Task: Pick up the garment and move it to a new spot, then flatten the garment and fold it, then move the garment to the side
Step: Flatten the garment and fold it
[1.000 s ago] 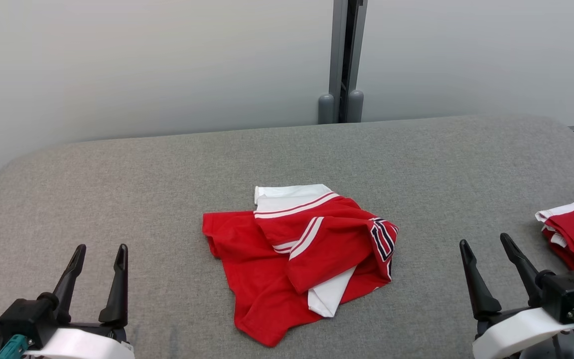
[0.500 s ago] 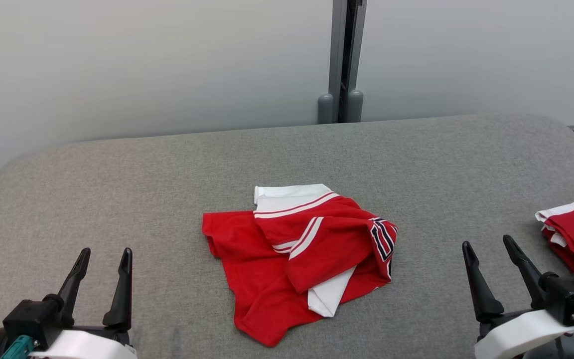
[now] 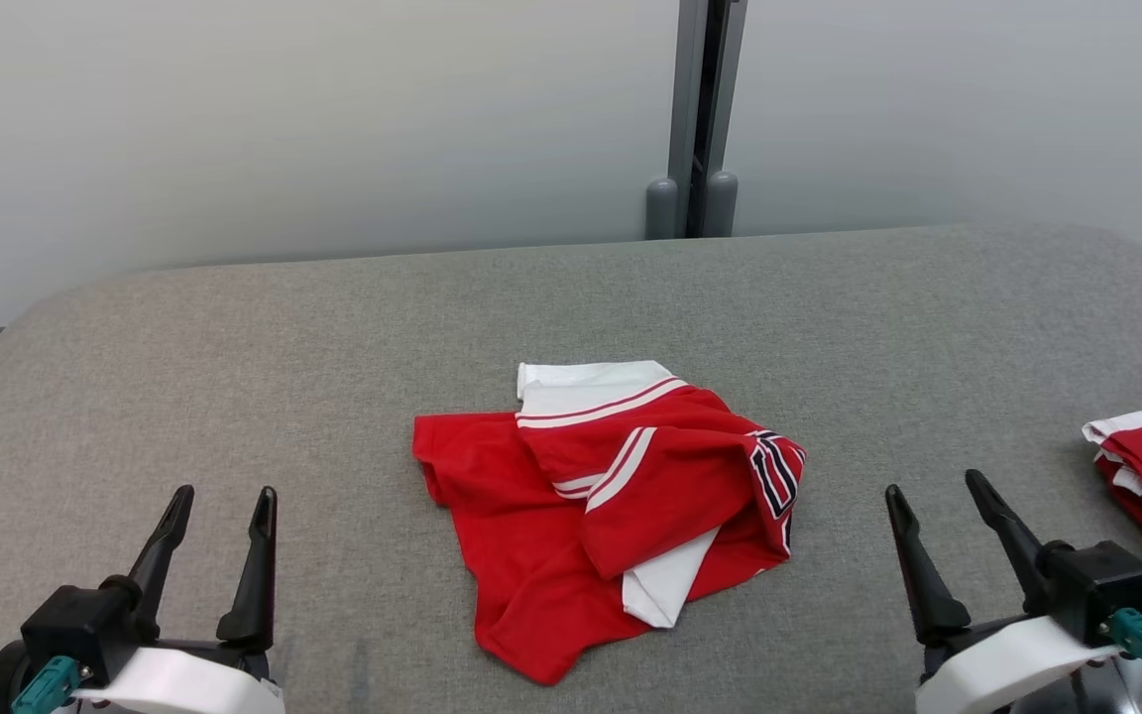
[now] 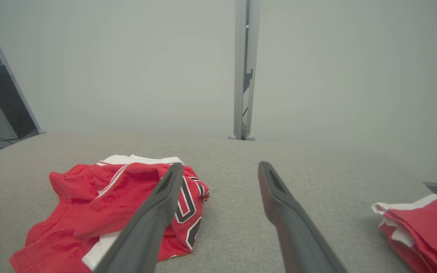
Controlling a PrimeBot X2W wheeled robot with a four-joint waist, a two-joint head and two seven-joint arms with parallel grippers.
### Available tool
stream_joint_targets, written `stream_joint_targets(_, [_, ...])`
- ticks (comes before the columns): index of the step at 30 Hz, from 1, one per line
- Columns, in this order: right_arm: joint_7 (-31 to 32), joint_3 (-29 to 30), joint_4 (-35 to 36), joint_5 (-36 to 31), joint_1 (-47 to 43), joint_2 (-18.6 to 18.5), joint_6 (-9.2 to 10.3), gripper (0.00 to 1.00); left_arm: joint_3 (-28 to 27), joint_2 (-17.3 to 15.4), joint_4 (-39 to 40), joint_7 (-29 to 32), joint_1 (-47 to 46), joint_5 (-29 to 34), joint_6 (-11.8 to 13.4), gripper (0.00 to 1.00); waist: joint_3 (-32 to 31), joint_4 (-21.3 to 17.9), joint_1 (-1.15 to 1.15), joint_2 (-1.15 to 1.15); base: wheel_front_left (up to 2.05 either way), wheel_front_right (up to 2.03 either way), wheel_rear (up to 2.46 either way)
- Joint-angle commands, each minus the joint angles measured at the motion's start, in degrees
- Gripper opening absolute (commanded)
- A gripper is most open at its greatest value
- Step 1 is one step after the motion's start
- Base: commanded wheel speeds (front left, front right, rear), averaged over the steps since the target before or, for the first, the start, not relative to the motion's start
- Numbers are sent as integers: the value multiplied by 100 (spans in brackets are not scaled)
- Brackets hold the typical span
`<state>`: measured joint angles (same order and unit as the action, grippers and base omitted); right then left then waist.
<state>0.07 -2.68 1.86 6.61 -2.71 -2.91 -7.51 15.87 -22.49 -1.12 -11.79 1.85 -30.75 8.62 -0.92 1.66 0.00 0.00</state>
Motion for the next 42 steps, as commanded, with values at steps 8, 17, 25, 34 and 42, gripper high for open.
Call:
stream_joint_targets(8, [219, -1208, -381, -41, 512, -319, 4, 100, 104, 32, 36, 7, -354, 96, -36, 100, 334, 286, 0, 0, 0, 0, 0])
stream_joint_targets(17, [481, -2876, -1450, -100, 1539, -797, 4, 100, 229, 220, -157, -119, -818, 131, -162, 100, 925, 744, 0, 0, 0, 0, 0])
stream_joint_targets(25, [468, -3231, -2380, -751, 2364, -871, 4, 100, 265, 433, -483, -265, -1086, 146, -324, 100, 1200, 958, 0, 0, 0, 0, 0])
stream_joint_targets(34, [140, -2748, -2424, -605, 2821, -679, 4, 0, 174, 542, -683, -336, -1260, 207, -431, 100, 1316, 858, 0, 0, 0, 0, 0])
stream_joint_targets(42, [51, -1472, -1599, -259, 2806, -655, 4, 0, 87, 548, -734, -344, -1280, 304, -503, 100, 1289, 558, 0, 0, 0, 0, 0])
